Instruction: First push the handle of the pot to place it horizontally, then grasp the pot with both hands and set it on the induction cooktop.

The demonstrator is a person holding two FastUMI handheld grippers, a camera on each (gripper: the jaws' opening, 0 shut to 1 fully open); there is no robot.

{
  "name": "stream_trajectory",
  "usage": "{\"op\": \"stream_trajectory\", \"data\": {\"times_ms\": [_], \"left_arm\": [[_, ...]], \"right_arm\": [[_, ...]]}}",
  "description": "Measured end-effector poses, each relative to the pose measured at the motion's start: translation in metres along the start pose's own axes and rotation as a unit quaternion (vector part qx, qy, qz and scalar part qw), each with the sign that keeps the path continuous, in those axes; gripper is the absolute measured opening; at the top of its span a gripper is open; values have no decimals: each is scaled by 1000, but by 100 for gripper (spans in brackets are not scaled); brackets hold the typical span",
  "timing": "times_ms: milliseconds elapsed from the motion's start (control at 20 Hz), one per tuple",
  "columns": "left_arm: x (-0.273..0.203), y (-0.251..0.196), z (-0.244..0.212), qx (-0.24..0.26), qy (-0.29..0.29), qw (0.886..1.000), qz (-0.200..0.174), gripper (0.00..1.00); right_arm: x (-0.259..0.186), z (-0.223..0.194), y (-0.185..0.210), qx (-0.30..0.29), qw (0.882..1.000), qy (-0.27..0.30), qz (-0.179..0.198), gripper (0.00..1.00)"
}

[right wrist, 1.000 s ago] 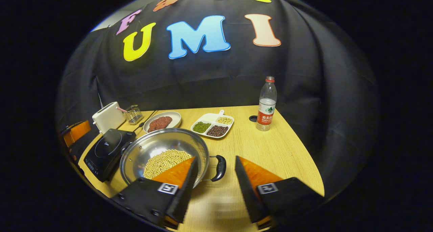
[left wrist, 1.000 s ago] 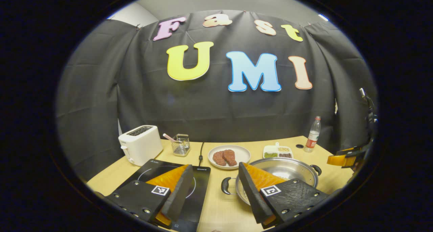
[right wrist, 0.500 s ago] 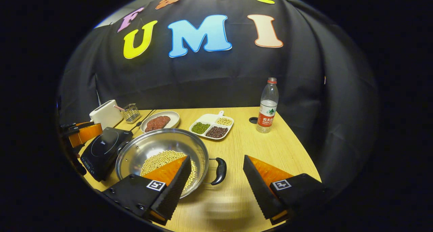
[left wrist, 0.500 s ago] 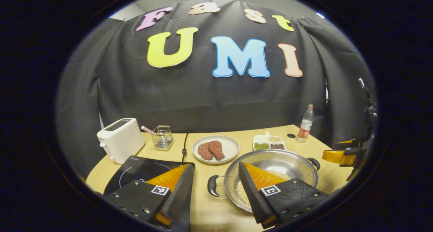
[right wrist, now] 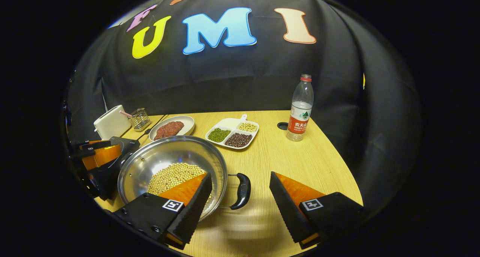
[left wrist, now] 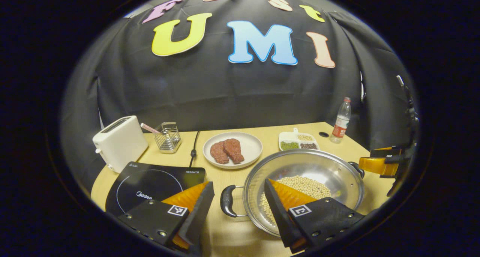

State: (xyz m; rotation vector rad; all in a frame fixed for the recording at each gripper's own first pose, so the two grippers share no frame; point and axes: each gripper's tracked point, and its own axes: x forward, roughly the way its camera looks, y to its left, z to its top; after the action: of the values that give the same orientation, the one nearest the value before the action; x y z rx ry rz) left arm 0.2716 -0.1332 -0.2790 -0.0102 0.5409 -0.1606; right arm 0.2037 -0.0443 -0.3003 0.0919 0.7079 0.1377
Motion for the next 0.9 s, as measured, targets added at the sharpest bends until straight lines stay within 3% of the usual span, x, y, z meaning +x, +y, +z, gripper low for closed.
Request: {"op": "stream_trajectory", "data": {"times_ms": [500, 550, 650, 900], "left_arm": [[31, 4, -42, -11, 58, 998, -5, 83], [33, 4, -45, -10, 64, 998, -4, 80], [38, 5, -49, -7, 72, 997, -1, 80], [43, 3, -55, -15, 80, 997, -6, 80]], "right_arm": [[27, -21, 4, 2, 999, 42, -4, 99], [30, -24, 5, 3, 999, 47, -4, 94], [35, -28, 5, 5, 998, 55, -4, 98], [41, -33, 8, 6, 998, 66, -1, 79]]}}
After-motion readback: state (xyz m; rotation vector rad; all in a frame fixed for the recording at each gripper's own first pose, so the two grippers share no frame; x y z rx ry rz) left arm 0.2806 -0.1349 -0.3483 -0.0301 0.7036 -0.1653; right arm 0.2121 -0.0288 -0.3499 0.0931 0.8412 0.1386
